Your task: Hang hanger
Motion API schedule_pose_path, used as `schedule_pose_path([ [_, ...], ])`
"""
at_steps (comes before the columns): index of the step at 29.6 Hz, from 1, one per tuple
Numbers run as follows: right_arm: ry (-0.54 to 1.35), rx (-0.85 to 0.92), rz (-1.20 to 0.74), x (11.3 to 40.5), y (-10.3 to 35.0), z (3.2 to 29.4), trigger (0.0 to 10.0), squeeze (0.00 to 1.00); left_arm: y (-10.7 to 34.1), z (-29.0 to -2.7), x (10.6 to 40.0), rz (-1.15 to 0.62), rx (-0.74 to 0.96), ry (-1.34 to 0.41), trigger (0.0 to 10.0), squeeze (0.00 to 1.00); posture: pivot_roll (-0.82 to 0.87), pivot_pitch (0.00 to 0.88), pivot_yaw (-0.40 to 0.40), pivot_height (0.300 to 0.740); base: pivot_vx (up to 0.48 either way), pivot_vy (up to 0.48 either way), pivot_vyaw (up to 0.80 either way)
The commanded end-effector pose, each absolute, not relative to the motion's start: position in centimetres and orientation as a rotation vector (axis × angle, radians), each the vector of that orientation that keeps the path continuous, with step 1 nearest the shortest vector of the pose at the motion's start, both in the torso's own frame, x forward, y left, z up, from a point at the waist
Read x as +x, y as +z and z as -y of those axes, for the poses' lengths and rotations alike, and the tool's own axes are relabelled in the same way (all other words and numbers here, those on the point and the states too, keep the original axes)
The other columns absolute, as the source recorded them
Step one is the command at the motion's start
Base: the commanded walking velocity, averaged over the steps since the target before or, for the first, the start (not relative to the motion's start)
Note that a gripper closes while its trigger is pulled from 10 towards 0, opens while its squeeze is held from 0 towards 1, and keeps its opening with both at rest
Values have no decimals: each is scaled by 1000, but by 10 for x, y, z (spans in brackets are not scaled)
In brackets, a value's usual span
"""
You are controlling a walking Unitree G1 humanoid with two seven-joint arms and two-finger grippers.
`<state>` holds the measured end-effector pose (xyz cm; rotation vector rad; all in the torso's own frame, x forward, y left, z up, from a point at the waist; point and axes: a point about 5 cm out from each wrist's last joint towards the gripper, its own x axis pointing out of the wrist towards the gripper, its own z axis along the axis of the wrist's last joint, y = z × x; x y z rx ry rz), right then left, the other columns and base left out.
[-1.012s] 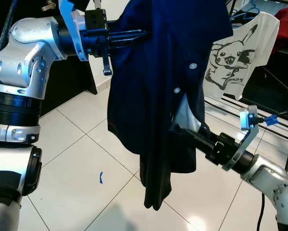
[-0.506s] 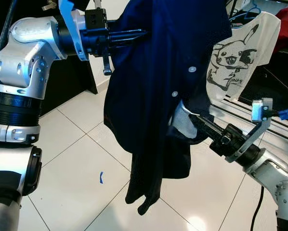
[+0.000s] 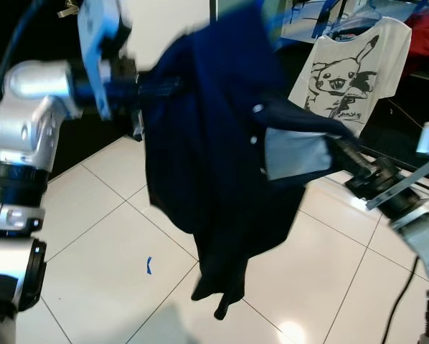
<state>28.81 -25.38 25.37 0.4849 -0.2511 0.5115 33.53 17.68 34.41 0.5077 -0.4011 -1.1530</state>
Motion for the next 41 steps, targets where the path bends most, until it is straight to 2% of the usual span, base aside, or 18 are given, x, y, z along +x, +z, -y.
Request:
schedule_pose_path([
  [1,454,515,321,290,265,267,0,0,334,-186,328,372,534,-1185,2039,0,33,115,45,740,0,0,0],
  [2,433,522,340,291,270,271,0,0,323,-189,326,335,533,-1200,5451,0,37,116,38,740,0,0,0],
  [4,433,522,340,291,270,271,0,0,323,-189,326,335,533,-1200,5451,0,37,116,38,740,0,0,0],
  [5,412,527,354,294,274,274,0,0,313,-190,323,311,526,-1216,6980,0,40,116,32,740,0,0,0],
  [6,403,529,353,296,274,274,0,0,309,-188,320,311,515,-1234,7176,0,41,116,28,740,0,0,0],
  [11,394,539,351,300,274,273,0,0,302,-182,316,303,509,-1267,7490,0,42,118,26,740,0,0,0],
  [13,401,545,353,301,275,271,0,0,295,-177,317,282,524,-1266,7294,0,42,118,26,740,0,0,0],
  [20,413,554,359,301,279,269,0,0,277,-173,325,206,619,-1195,6941,0,27,122,26,740,0,0,0],
  [25,406,547,354,301,279,271,0,0,270,-177,328,144,681,-1141,7098,0,27,122,26,740,0,0,0],
  [29,406,543,351,301,278,271,0,0,269,-183,333,103,721,-1076,7333,0,30,128,25,740,0,0,0],
  [30,404,541,349,301,278,271,0,0,268,-188,335,68,743,-1037,7961,0,30,128,25,740,0,0,0],
  [33,400,536,345,302,277,270,0,0,263,-198,339,-10,764,-971,8196,0,33,129,25,740,0,0,0],
  [37,399,535,344,302,277,270,0,0,262,-202,340,-34,770,-951,8196,0,33,129,25,740,0,0,0],
  [38,396,531,343,302,276,271,0,0,261,-209,342,-63,780,-912,7765,0,35,128,25,740,0,0,0],
  [40,396,531,343,302,276,271,0,0,261,-209,342,-63,780,-912,7765,0,35,128,25,740,0,0,0],
  [41,394,528,341,302,276,271,0,0,262,-212,343,-74,782,-883,7294,0,35,128,25,740,0,0,0],
])
